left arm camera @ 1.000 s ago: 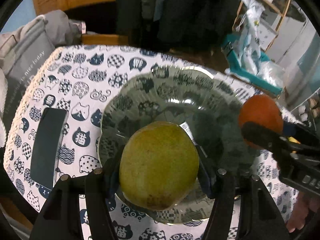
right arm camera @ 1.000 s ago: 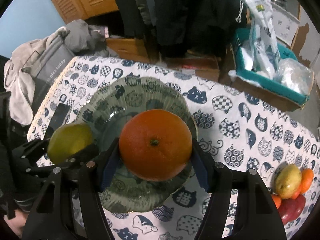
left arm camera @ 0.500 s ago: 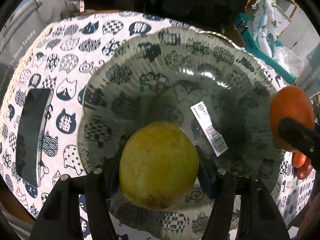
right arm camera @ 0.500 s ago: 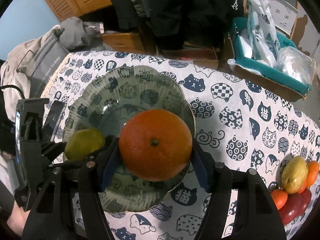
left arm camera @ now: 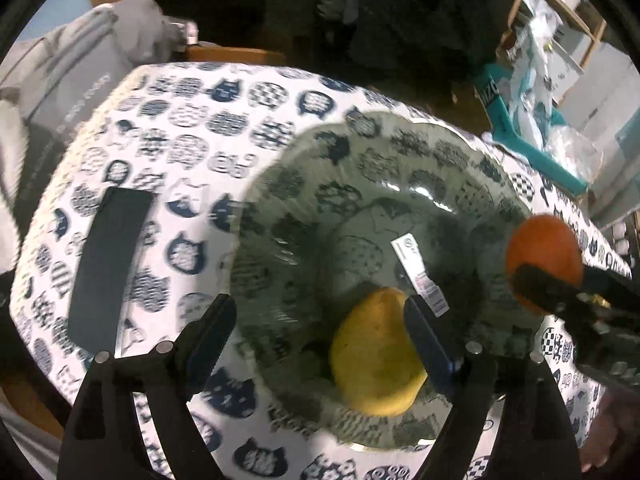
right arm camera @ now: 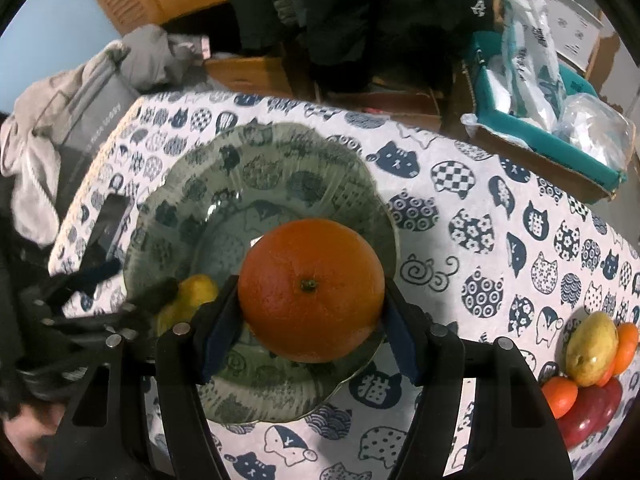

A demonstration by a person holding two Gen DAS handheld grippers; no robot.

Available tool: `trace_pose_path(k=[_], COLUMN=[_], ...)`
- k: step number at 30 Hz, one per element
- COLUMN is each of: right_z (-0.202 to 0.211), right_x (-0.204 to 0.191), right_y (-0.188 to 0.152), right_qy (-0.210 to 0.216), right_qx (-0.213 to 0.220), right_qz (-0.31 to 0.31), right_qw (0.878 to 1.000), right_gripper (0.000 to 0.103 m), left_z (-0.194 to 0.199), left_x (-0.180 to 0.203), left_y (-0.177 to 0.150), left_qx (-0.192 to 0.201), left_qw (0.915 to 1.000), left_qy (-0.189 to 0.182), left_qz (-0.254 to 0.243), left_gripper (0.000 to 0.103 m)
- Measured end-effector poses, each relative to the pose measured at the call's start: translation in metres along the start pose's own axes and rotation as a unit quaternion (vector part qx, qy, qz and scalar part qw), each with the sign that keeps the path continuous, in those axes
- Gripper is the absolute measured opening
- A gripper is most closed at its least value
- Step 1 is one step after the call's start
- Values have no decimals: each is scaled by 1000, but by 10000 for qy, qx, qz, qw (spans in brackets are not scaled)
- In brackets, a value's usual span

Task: Organize fruits
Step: 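Lower the pear into the bowl and open the left gripper while the right gripper releases the orange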

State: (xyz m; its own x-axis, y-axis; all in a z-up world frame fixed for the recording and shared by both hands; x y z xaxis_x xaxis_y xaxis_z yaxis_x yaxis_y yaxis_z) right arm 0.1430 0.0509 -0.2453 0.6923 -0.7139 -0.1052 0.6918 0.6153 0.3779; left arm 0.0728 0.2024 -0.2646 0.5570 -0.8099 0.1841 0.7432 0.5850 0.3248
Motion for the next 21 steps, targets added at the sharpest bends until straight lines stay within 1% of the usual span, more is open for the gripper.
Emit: trace_pose_path(k=[5, 9, 14, 21], right_z=[-12, -22, -32, -42], right_x=[-16, -27, -32, -39], right_y=[-4, -8, -14, -20], right_qy=[-12, -33, 29, 15], right_qx=[-236, -400, -593, -806], right_qz=[268, 473, 507, 639], right_qw=[9994, 9981, 9969, 9947], right_gripper=[68, 68, 69, 69], left_z=[13, 13, 13, 17], left_x=[-19, -29, -40, -44], left_y=[4, 0, -2, 0], left_qx=[93, 79, 41, 48], left_qw=[9996, 9994, 9992, 9990], left_qy=[36, 114, 169, 122], left_qz=[249, 320, 369, 429], left_gripper=[87, 87, 87, 87])
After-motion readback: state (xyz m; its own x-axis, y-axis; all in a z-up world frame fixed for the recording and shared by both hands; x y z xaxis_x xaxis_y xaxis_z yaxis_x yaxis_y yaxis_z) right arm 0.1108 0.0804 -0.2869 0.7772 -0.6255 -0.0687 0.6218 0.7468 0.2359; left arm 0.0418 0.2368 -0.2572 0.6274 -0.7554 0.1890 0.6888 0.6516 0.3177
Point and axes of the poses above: each gripper's, at about its wrist camera, not at the fingertips, and z roughly against the way its jaws point, x to its right, y to its top, the point moved 3 cm from there along -z, roughly the way its jaws point, and after that the axes turned 15 degrees about z, right-handed, at the moved point
